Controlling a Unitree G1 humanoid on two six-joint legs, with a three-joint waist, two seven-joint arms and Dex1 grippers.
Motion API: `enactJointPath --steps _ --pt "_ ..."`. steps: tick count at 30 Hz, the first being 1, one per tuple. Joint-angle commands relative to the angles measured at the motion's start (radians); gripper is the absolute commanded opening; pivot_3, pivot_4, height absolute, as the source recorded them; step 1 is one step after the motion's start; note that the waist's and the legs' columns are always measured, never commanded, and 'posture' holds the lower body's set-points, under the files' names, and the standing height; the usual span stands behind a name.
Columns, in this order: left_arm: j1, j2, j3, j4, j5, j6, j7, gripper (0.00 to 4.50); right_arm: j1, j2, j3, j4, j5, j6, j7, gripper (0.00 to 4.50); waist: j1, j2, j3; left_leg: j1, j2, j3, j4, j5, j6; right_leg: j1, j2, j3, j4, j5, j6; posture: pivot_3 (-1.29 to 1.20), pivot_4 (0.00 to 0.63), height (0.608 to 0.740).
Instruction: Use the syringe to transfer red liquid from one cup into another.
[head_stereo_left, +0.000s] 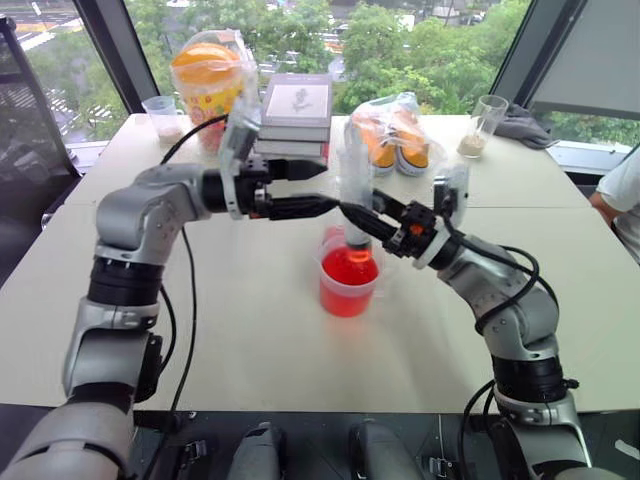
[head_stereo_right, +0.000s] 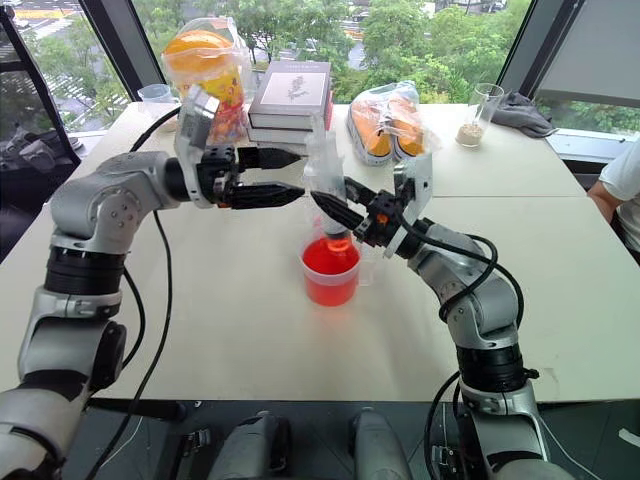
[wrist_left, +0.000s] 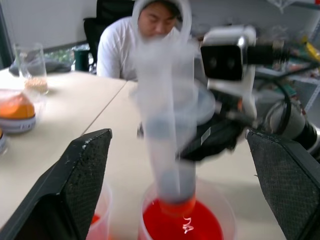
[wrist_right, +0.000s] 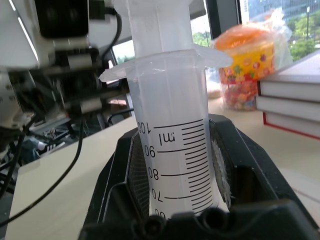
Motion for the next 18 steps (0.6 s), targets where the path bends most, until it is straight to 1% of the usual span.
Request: enactJointPath --steps 1,3,5,7,9,13,18 --pt "0.007 0.042 0.058 -0.053 -0.027 0.015 0.008 4.41 -0.043 -0.007 -0.036 -0.056 0.05 0.018 -0.018 1.35 0.001 0.0 0.0 0.0 0.0 0.0 0.0 0.0 0.0 0.0 0.0 0.0 0.0 0.0 0.0 0.0 0.15 0.74" --pt "0.02 0.06 0.072 -0.05 -0.024 0.014 0.018 4.41 -0.077 -0.015 -0.051 -0.053 0.071 0.031 -0.02 1.35 0.003 0.0 0.0 0.0 0.0 0.0 0.0 0.0 0.0 0.0 0.0 0.0 0.0 0.0 0.0 0.0 0.15 0.74" --pt "0.038 0.077 0.087 -0.048 -0.02 0.008 0.03 4.41 -0.163 -0.018 -0.078 -0.007 0.092 0.035 -0.024 1.35 0.002 0.0 0.0 0.0 0.0 0.0 0.0 0.0 0.0 0.0 -0.001 0.0 0.0 0.0 0.0 0.0 0.15 0.74" --pt "0.05 0.083 0.089 -0.055 -0.018 0.003 0.035 4.41 -0.24 -0.014 -0.096 0.063 0.097 0.02 -0.018 1.35 -0.001 0.0 0.0 0.0 0.0 0.001 0.0 0.0 0.0 0.0 -0.001 0.0 0.0 0.0 0.0 0.0 0.15 0.74" --pt "0.056 0.082 0.089 -0.062 -0.019 -0.002 0.041 4.41 -0.304 -0.007 -0.095 0.154 0.068 -0.024 0.0 1.35 0.0 0.0 0.0 0.0 0.0 0.0 0.0 0.0 0.0 0.0 -0.001 0.0 0.0 0.0 0.0 0.0 0.15 0.74" --pt "0.063 0.078 0.094 -0.078 -0.021 -0.008 0.062 4.41 -0.403 0.048 -0.075 0.426 -0.041 -0.233 0.049 1.35 0.0 0.0 0.0 0.0 0.0 0.001 0.0 0.0 0.0 0.0 0.0 0.0 0.0 0.0 0.0 0.0 0.15 0.74" --pt "0.042 0.062 0.085 -0.079 -0.016 -0.023 0.078 4.41 -0.41 0.131 -0.073 0.676 -0.119 -0.445 0.087 1.35 -0.001 0.0 0.0 0.0 0.0 0.001 -0.001 0.0 0.0 -0.001 0.0 0.0 0.0 0.0 0.0 0.0 0.15 0.74"
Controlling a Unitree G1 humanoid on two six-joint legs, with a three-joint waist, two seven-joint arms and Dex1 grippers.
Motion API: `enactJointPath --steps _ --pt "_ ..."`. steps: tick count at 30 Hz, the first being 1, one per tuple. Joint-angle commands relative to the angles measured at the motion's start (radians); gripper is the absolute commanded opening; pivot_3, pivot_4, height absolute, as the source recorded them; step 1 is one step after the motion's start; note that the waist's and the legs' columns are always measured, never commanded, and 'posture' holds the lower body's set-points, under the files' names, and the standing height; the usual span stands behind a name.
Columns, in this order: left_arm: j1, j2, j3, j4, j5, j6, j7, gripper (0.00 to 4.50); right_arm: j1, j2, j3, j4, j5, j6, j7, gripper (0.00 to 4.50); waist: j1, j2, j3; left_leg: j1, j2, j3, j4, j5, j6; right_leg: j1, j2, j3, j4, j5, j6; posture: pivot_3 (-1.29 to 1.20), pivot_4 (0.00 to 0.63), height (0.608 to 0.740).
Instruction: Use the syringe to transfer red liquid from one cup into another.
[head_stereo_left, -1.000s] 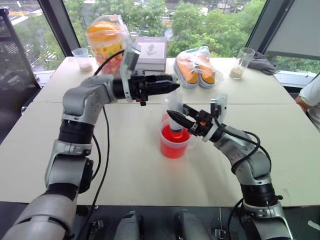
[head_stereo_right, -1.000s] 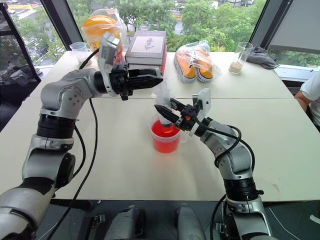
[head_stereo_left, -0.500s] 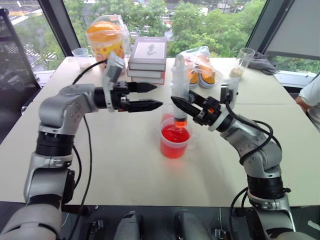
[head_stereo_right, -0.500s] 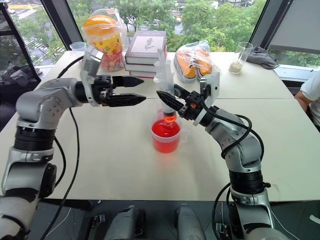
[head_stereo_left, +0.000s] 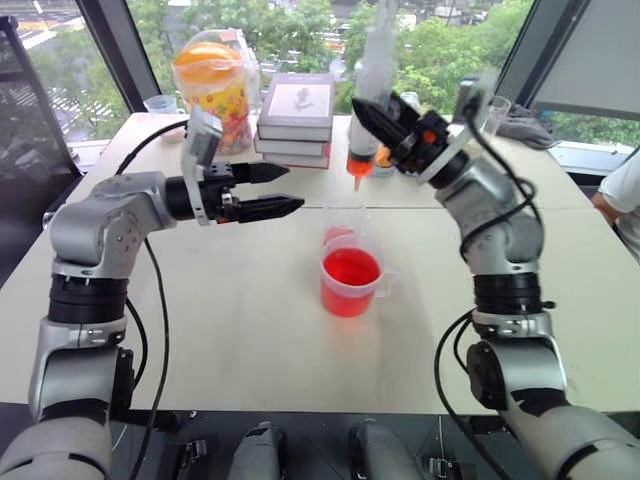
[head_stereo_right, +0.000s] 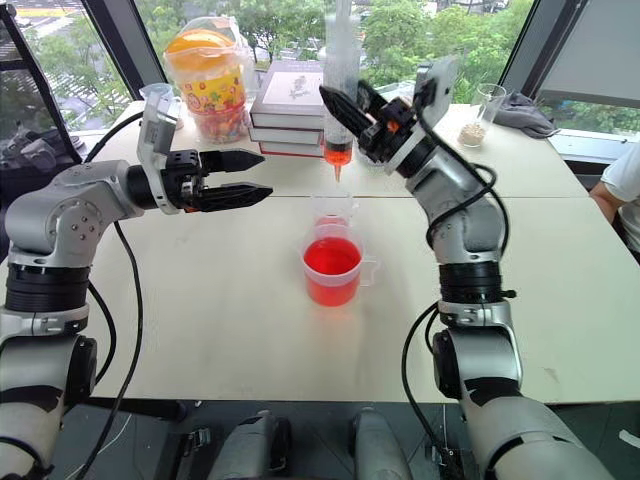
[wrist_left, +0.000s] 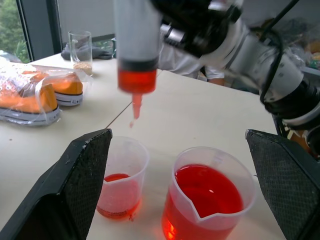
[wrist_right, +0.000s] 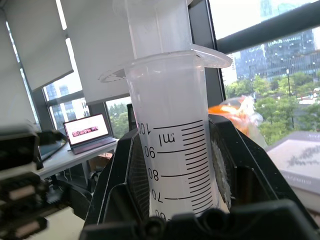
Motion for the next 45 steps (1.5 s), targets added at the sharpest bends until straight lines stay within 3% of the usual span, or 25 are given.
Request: enactJointPath --steps 1,6,19,34,37,44,45 --pt "-0.042 -0.013 0.018 -0.019 -0.003 -0.03 0.012 4.41 -0.014 0.043 -0.009 0.107 -0.042 -0.15 0.023 1.35 0.001 0.0 0.0 0.0 0.0 0.0 0.0 0.0 0.0 0.0 0.0 0.0 0.0 0.0 0.0 0.0 0.15 0.74" --pt "-0.143 -0.061 -0.015 0.088 0.04 -0.095 -0.011 4.41 0.011 0.055 0.004 0.209 -0.109 -0.256 0.04 1.35 0.004 0.0 0.0 -0.001 -0.001 0.0 0.0 0.0 0.0 0.0 -0.001 0.0 0.0 0.0 0.0 0.0 0.15 0.74" --pt "-0.473 -0.237 -0.068 0.575 0.206 -0.369 -0.105 4.41 0.06 0.07 0.012 0.196 -0.145 -0.281 0.037 1.35 -0.002 0.0 0.0 0.0 0.0 0.0 0.0 0.0 0.0 0.0 0.0 0.0 0.0 0.0 0.0 0.0 0.15 0.74" --pt "-0.609 -0.359 -0.046 0.929 0.301 -0.524 -0.18 4.41 0.06 0.068 0.019 0.157 -0.145 -0.265 0.039 1.35 -0.002 0.0 0.0 -0.001 -0.001 0.0 0.0 0.0 0.0 -0.001 0.0 0.0 0.0 0.0 0.0 0.0 0.15 0.74" --pt "-0.619 -0.374 -0.034 0.961 0.311 -0.54 -0.178 3.52 0.067 0.067 0.024 0.143 -0.147 -0.257 0.042 1.35 -0.002 0.0 0.0 -0.001 -0.001 0.0 0.0 0.0 0.0 -0.001 0.0 0.0 0.0 0.0 0.0 0.0 0.15 0.74" --pt "-0.61 -0.382 -0.022 0.989 0.352 -0.575 -0.176 0.05 0.074 0.059 0.032 0.116 -0.153 -0.245 0.049 1.35 -0.002 0.0 0.0 -0.001 -0.001 0.0 0.0 0.0 0.0 -0.001 0.0 0.0 0.0 0.0 0.0 0.0 0.15 0.74" --pt "-0.61 -0.383 -0.021 0.991 0.357 -0.579 -0.175 0.05 0.074 0.058 0.032 0.113 -0.153 -0.244 0.049 1.35 -0.002 0.0 0.0 -0.001 -0.001 0.0 0.0 0.0 0.0 -0.001 0.0 0.0 0.0 0.0 0.0 0.0 0.15 0.74"
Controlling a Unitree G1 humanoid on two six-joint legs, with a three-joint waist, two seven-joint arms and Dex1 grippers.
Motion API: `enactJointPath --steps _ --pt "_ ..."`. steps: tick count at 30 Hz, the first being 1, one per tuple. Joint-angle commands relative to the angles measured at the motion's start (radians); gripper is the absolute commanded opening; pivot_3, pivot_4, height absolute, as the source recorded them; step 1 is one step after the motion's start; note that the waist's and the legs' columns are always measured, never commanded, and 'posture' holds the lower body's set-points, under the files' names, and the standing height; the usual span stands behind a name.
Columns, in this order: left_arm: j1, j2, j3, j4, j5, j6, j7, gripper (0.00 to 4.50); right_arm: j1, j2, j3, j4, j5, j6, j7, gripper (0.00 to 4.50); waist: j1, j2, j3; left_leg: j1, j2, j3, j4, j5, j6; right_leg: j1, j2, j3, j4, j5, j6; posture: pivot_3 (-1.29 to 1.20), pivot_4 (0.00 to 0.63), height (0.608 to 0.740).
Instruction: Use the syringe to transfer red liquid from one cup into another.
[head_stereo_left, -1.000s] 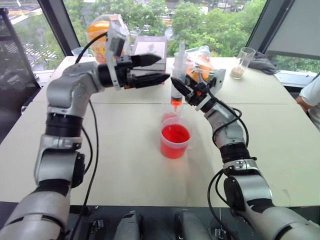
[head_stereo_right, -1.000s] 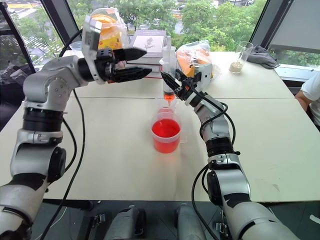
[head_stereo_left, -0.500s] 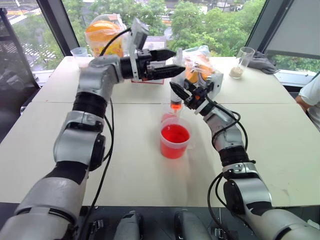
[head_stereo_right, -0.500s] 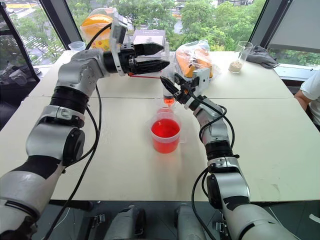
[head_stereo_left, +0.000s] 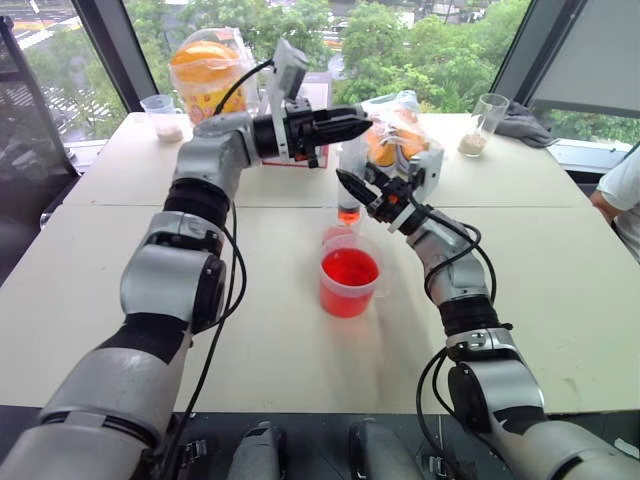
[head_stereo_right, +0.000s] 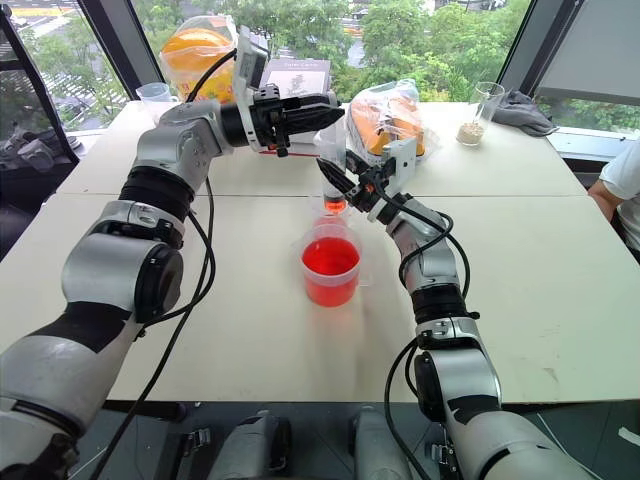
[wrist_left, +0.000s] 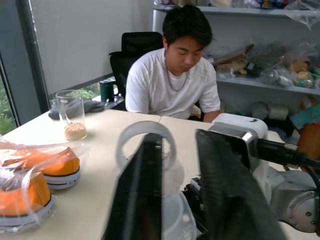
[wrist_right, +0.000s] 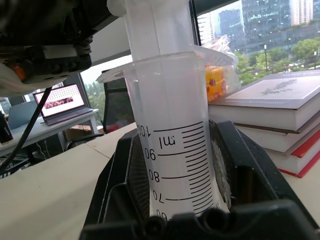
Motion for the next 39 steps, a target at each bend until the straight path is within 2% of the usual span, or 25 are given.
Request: enactJointPath --steps 1,12,25,31,34,36,38,39 --pt "-0.018 -0.013 -0.007 -0.006 0.03 -0.034 -0.006 0.05 -0.024 -0.004 -0.006 -0.077 0.012 -0.001 -0.006 1.35 0.0 0.0 0.0 0.0 0.0 0.0 0.0 0.0 0.0 0.0 0.0 0.0 0.0 0.0 0.0 0.0 0.15 0.74" --pt "0.066 -0.016 -0.015 -0.067 0.055 -0.03 -0.004 0.05 -0.06 -0.023 -0.026 -0.19 0.04 0.065 -0.031 1.35 0.0 0.0 0.0 0.0 0.0 0.0 0.0 0.0 0.0 0.0 0.0 0.0 0.0 0.0 0.0 0.0 0.15 0.74" --pt "0.178 -0.013 -0.049 -0.185 0.07 0.019 0.008 0.05 -0.102 -0.013 -0.046 -0.213 0.064 0.096 -0.043 1.35 0.001 0.0 0.0 0.0 0.0 0.0 0.0 0.0 0.0 0.0 0.0 0.0 0.0 0.0 0.0 0.0 0.15 0.74" --pt "0.168 0.036 -0.014 -0.199 0.05 0.041 0.029 0.05 -0.091 -0.004 -0.032 -0.201 0.059 0.106 -0.036 1.35 -0.001 0.0 0.0 0.0 0.0 0.0 0.0 0.0 0.0 0.0 0.0 0.0 0.0 0.0 0.0 0.0 0.15 0.74" --pt "0.162 0.085 0.023 -0.231 0.016 0.092 0.032 0.88 -0.07 0.007 -0.015 -0.183 0.045 0.103 -0.027 1.35 -0.004 0.0 0.0 0.0 0.0 0.0 0.0 0.0 0.0 0.0 0.0 0.0 0.001 0.0 0.0 0.0 0.15 0.74" --pt "0.172 0.121 0.035 -0.261 0.004 0.112 0.025 1.74 -0.055 0.012 -0.005 -0.18 0.044 0.114 -0.022 1.35 -0.011 0.0 0.0 0.0 0.0 0.0 0.0 0.0 0.0 0.0 0.0 0.0 0.001 0.0 0.0 0.0 0.15 0.74" --pt "0.191 0.163 0.051 -0.291 -0.01 0.129 0.021 2.85 -0.043 0.016 0.004 -0.18 0.042 0.123 -0.019 1.35 -0.018 0.0 0.0 0.0 0.001 -0.001 0.0 0.0 0.0 0.0 0.0 0.0 0.001 0.0 0.0 0.0 0.15 0.74" --pt "0.204 0.189 0.059 -0.311 -0.018 0.144 0.017 3.23 -0.038 0.018 0.007 -0.179 0.042 0.128 -0.019 1.35 -0.02 0.0 0.0 0.0 0.001 0.0 0.0 0.0 0.0 0.0 0.0 0.0 0.001 0.0 0.0 0.0 0.15 0.74"
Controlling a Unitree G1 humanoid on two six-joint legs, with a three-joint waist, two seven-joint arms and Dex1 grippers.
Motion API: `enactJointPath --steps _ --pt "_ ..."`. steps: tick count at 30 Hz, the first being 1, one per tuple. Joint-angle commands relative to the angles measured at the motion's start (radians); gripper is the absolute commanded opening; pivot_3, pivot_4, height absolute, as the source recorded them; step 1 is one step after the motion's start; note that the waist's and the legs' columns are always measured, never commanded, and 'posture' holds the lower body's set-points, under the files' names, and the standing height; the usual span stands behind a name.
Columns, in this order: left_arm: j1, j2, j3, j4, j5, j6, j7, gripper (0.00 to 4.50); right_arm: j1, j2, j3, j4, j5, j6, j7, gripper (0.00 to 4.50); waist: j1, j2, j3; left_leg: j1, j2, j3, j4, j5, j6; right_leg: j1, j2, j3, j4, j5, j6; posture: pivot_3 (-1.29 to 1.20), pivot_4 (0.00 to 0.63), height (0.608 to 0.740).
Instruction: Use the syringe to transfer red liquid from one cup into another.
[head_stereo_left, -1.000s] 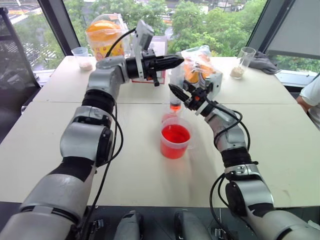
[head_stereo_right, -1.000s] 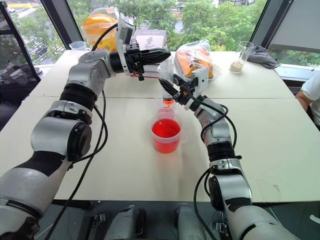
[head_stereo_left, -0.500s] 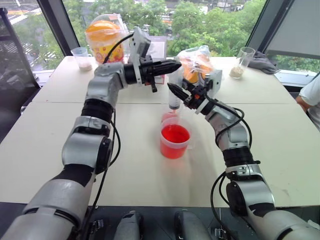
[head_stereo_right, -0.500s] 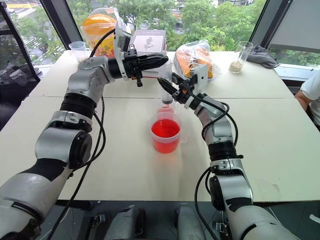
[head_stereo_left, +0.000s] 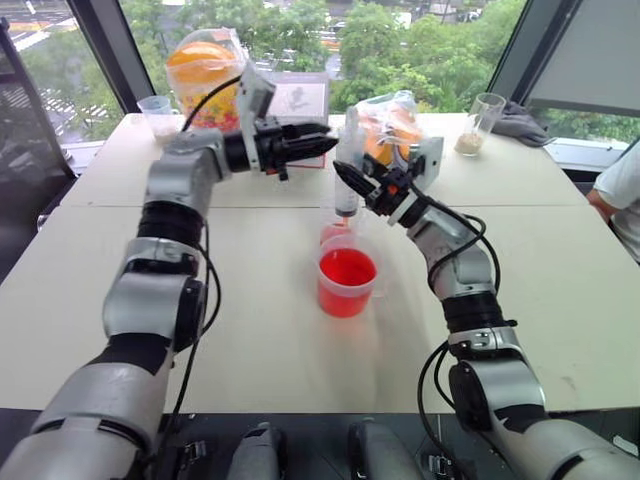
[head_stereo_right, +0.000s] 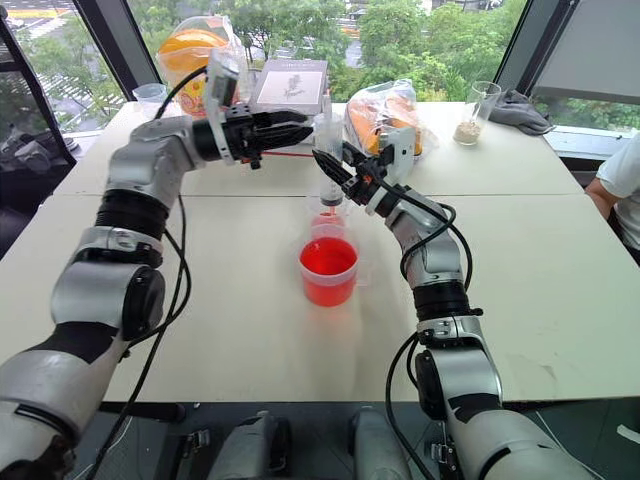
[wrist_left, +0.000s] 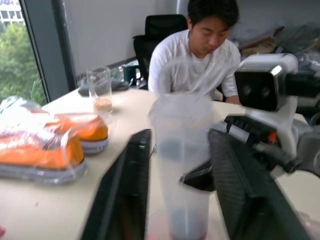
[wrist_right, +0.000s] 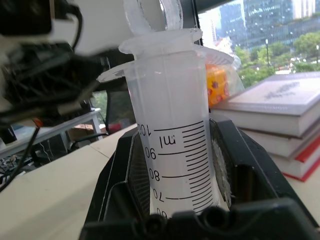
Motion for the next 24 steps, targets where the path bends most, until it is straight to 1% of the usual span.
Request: enactJointPath --steps 1,5,8,11,14,17,18,19,21,22,24 --pt "0.021 0.074 0.042 -0.09 -0.036 0.043 -0.019 3.64 -0.025 0.01 0.007 -0.052 0.015 -0.004 0.007 1.35 -0.004 0.0 0.0 0.0 0.0 0.0 0.0 0.0 0.0 0.0 0.0 0.0 0.0 0.0 0.0 0.0 0.15 0.74" --pt "0.099 0.15 0.067 -0.218 -0.086 0.134 -0.042 3.64 -0.023 0.005 0.006 -0.046 0.011 0.006 0.007 1.35 -0.007 0.0 0.0 0.0 0.0 0.0 0.0 0.0 0.0 0.0 0.0 0.0 0.0 0.0 0.0 0.0 0.15 0.74" --pt "0.172 0.169 0.07 -0.335 -0.12 0.195 -0.023 3.64 -0.039 -0.007 -0.003 -0.05 0.021 0.057 -0.009 1.35 -0.005 0.0 0.0 0.0 0.0 0.0 0.0 0.0 0.0 0.0 0.0 0.0 0.0 0.0 0.0 0.0 0.15 0.74" --pt "0.256 0.172 0.077 -0.467 -0.167 0.271 0.001 3.64 -0.091 -0.027 -0.053 -0.102 0.095 0.228 -0.074 1.35 -0.003 0.0 0.0 0.0 0.0 0.0 0.001 0.0 0.0 0.001 -0.002 0.0 0.0 0.0 0.0 0.0 0.15 0.74" --pt "0.339 0.161 0.082 -0.585 -0.216 0.334 0.035 3.64 -0.207 -0.095 -0.125 -0.149 0.159 0.423 -0.189 1.35 -0.003 0.001 0.0 0.0 0.0 0.0 0.001 0.0 0.0 0.0 -0.003 0.0 0.001 0.0 0.0 0.0 0.15 0.74" --pt "0.396 0.147 0.082 -0.675 -0.259 0.381 0.069 3.64 -0.316 -0.178 -0.176 -0.117 0.149 0.543 -0.312 1.35 0.0 0.001 0.0 -0.001 0.0 0.0 0.0 0.0 0.0 -0.001 -0.003 0.0 0.001 0.0 0.0 0.0 0.15 0.74" --pt "0.417 0.143 0.078 -0.703 -0.267 0.388 0.079 3.64 -0.346 -0.22 -0.179 -0.104 0.135 0.603 -0.337 1.35 0.0 0.0 0.0 0.0 0.0 0.0 0.0 0.0 0.0 -0.001 -0.003 0.0 0.001 0.0 0.0 0.0 0.15 0.74" --pt "0.43 0.141 0.074 -0.723 -0.273 0.393 0.088 3.64 -0.361 -0.248 -0.177 -0.097 0.128 0.646 -0.351 1.35 0.001 0.0 0.0 0.0 0.0 0.0 0.0 0.0 0.0 -0.001 -0.002 0.0 0.001 0.0 0.0 0.0 0.15 0.74" --pt "0.461 0.129 0.073 -0.765 -0.294 0.405 0.108 3.64 -0.354 -0.345 -0.129 -0.11 0.113 0.775 -0.314 1.35 0.002 -0.001 0.0 0.0 0.0 0.0 -0.001 0.0 0.0 -0.001 -0.002 0.0 0.0 0.0 0.0 0.0 0.15 0.74" --pt "0.47 0.126 0.073 -0.779 -0.303 0.41 0.117 3.64 -0.347 -0.375 -0.113 -0.119 0.115 0.818 -0.297 1.35 0.002 -0.001 0.0 0.0 0.0 0.0 -0.001 0.0 0.0 0.0 -0.002 0.0 -0.001 0.0 -0.001 0.0 0.15 0.74" --pt "0.495 0.123 0.065 -0.808 -0.31 0.408 0.127 3.64 -0.292 -0.466 -0.057 -0.142 0.099 0.925 -0.258 1.35 0.001 -0.001 0.0 0.0 -0.001 0.001 -0.001 0.0 0.0 0.0 -0.003 0.001 -0.001 0.0 0.0 0.0 0.15 0.74"
